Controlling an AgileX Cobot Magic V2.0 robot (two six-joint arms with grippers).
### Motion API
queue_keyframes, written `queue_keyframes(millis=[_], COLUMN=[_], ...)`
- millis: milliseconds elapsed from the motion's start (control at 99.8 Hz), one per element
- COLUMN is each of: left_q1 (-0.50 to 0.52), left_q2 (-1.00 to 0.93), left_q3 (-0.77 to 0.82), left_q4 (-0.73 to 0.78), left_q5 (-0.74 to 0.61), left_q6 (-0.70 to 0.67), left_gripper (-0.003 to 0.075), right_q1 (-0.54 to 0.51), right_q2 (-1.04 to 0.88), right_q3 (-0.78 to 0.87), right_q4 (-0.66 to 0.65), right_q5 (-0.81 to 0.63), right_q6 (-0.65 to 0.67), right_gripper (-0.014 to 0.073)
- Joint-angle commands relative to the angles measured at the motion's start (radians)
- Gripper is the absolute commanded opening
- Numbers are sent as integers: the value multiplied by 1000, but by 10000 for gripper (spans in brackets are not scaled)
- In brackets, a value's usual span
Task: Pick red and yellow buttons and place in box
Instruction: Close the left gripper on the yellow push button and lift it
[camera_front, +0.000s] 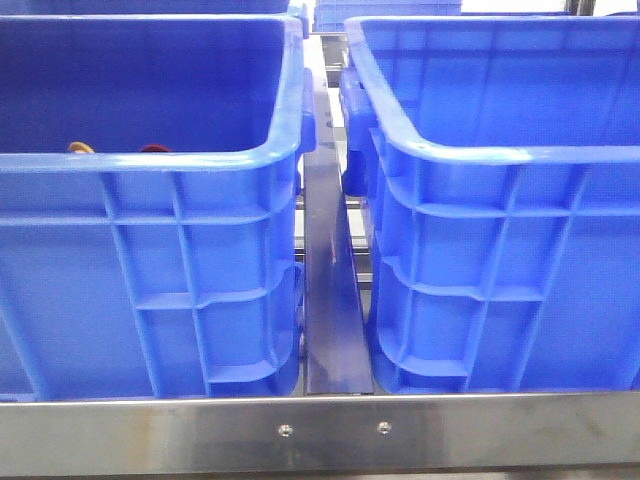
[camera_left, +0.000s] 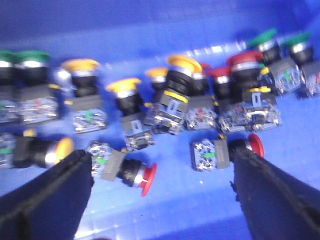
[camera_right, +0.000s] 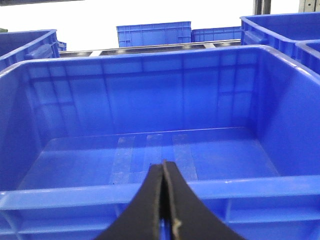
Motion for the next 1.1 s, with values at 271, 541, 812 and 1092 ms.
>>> queue_keyframes(millis=[271, 541, 812, 1092], left_q1=[-28, -97, -114, -114], left_q2=[209, 309, 381, 422], left_q3=[-230, -286, -293, -295], left_q4=[-15, 31, 56, 81], left_q5=[99, 99, 103, 98], left_q6=[34, 38, 38, 38], left_gripper=[545, 545, 545, 494], right_q1=[-4, -4, -4, -4], right_q2=[-22, -22, -22, -22], right_q3=[5, 5, 5, 5], right_q4=[1, 1, 1, 1], right_q5=[-82, -82, -82, -82], right_q6=[-5, -5, -5, -5], right_gripper=[-102, -102, -102, -102])
